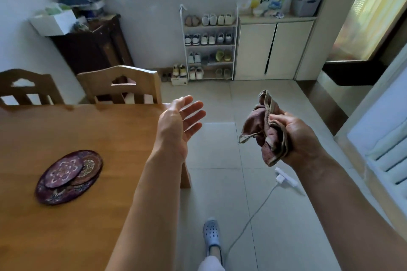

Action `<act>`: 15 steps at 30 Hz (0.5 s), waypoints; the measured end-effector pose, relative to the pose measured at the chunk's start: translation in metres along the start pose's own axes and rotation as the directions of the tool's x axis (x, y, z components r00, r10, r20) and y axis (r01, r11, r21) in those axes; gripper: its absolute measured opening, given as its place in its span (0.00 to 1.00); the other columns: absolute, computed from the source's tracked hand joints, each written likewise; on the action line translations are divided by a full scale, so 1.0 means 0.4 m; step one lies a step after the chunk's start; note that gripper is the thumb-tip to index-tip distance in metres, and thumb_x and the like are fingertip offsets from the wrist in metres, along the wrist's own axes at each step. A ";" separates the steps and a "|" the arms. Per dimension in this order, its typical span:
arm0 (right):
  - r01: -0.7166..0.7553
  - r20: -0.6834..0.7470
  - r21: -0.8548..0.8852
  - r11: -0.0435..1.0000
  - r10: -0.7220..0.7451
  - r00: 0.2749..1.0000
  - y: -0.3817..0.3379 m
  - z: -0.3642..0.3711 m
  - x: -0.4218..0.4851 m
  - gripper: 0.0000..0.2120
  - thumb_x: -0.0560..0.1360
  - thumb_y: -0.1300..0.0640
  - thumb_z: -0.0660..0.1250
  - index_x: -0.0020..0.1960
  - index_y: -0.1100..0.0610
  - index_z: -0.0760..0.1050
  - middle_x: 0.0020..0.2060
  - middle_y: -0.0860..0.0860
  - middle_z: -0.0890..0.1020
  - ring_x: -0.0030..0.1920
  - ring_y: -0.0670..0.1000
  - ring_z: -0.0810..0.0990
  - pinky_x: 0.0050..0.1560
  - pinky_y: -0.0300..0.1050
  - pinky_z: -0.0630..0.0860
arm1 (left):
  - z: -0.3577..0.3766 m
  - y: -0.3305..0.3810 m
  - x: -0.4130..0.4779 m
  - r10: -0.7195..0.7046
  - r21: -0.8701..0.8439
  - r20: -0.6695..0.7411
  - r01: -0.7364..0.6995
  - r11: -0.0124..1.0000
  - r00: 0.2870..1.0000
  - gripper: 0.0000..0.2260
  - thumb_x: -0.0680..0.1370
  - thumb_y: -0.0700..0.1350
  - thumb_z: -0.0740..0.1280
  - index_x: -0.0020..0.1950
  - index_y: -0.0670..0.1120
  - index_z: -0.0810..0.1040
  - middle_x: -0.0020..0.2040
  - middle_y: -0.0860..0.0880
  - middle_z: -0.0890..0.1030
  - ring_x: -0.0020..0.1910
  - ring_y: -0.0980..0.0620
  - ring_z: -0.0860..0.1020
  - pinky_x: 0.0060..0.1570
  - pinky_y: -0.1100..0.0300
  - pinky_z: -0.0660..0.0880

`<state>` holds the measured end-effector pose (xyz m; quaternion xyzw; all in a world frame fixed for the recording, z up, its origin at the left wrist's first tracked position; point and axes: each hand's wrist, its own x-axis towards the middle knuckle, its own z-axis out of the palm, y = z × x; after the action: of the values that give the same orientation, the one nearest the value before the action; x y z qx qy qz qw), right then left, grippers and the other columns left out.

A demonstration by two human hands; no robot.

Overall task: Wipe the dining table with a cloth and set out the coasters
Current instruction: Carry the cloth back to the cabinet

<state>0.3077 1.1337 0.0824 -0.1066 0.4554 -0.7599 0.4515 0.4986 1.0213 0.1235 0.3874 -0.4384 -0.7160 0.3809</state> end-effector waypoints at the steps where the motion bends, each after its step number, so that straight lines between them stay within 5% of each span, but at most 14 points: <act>1: -0.003 0.008 -0.003 1.000 0.003 1.000 -0.011 0.011 0.046 0.17 0.78 0.66 0.57 0.61 0.56 0.77 0.49 0.56 0.81 0.36 0.51 0.81 0.38 0.46 0.77 | 0.015 0.009 0.043 0.007 0.001 0.003 -0.007 1.000 1.000 0.15 0.85 0.49 0.53 0.60 0.45 0.77 0.55 0.46 0.84 0.55 0.46 0.82 0.56 0.51 0.77; 7: -0.022 0.034 -0.058 0.998 0.024 0.999 -0.082 0.130 0.407 0.17 0.78 0.66 0.57 0.48 0.54 0.84 0.40 0.58 0.74 0.34 0.53 0.68 0.38 0.45 0.63 | 0.101 0.086 0.386 0.020 0.029 0.000 -0.020 0.999 1.000 0.14 0.85 0.49 0.54 0.59 0.46 0.78 0.52 0.46 0.85 0.53 0.46 0.83 0.57 0.50 0.77; 15: -0.031 0.058 -0.059 0.998 0.035 0.998 -0.156 0.274 0.789 0.14 0.77 0.67 0.58 0.57 0.58 0.79 0.42 0.59 0.74 0.34 0.55 0.69 0.40 0.46 0.64 | 0.149 0.196 0.770 -0.002 -0.055 -0.065 -0.002 0.998 0.998 0.15 0.85 0.48 0.53 0.58 0.46 0.78 0.51 0.47 0.85 0.53 0.47 0.83 0.53 0.52 0.77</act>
<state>0.1539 0.8323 0.1145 -0.1347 0.4655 -0.7352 0.4739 0.3357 0.7432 0.1467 0.3998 -0.4058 -0.7149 0.4055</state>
